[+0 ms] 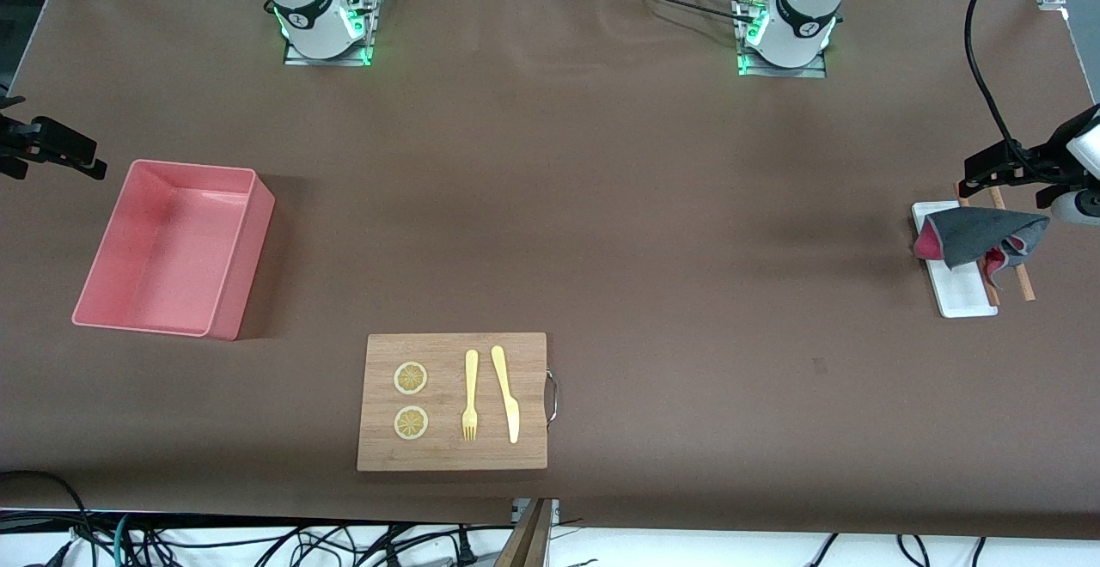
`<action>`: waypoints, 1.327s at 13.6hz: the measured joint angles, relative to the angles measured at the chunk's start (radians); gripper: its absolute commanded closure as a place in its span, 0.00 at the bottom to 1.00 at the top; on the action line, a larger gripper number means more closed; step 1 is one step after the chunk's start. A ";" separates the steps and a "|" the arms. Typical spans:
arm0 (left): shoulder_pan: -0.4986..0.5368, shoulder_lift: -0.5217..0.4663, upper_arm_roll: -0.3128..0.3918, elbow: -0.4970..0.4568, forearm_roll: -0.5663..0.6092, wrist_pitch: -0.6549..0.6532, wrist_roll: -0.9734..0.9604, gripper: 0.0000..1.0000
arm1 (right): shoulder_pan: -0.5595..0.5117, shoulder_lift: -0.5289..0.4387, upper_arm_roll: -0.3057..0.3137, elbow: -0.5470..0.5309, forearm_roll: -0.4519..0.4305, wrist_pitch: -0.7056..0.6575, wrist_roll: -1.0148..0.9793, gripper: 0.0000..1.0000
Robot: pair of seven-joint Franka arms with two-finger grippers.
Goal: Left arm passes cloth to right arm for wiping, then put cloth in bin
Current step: 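Grasp the grey-pink cloth on the white stand with the left gripper, then lift the cloth off the stand with the left gripper while the right gripper advances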
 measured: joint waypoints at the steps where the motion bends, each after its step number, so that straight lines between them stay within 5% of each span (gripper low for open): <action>1: 0.001 0.004 0.000 0.000 0.000 -0.001 0.003 0.00 | 0.000 0.000 0.000 0.000 0.000 0.000 0.000 0.00; 4: 0.034 0.058 0.008 -0.003 0.008 0.003 0.088 0.00 | 0.000 0.000 0.000 0.000 0.000 0.000 0.000 0.00; 11: 0.299 0.315 0.015 -0.006 0.060 0.181 0.321 0.00 | 0.000 0.004 -0.001 0.002 0.000 0.000 0.000 0.00; 18: 0.347 0.418 0.015 -0.005 0.063 0.209 0.322 0.00 | 0.000 0.006 -0.001 0.003 -0.001 0.000 0.000 0.00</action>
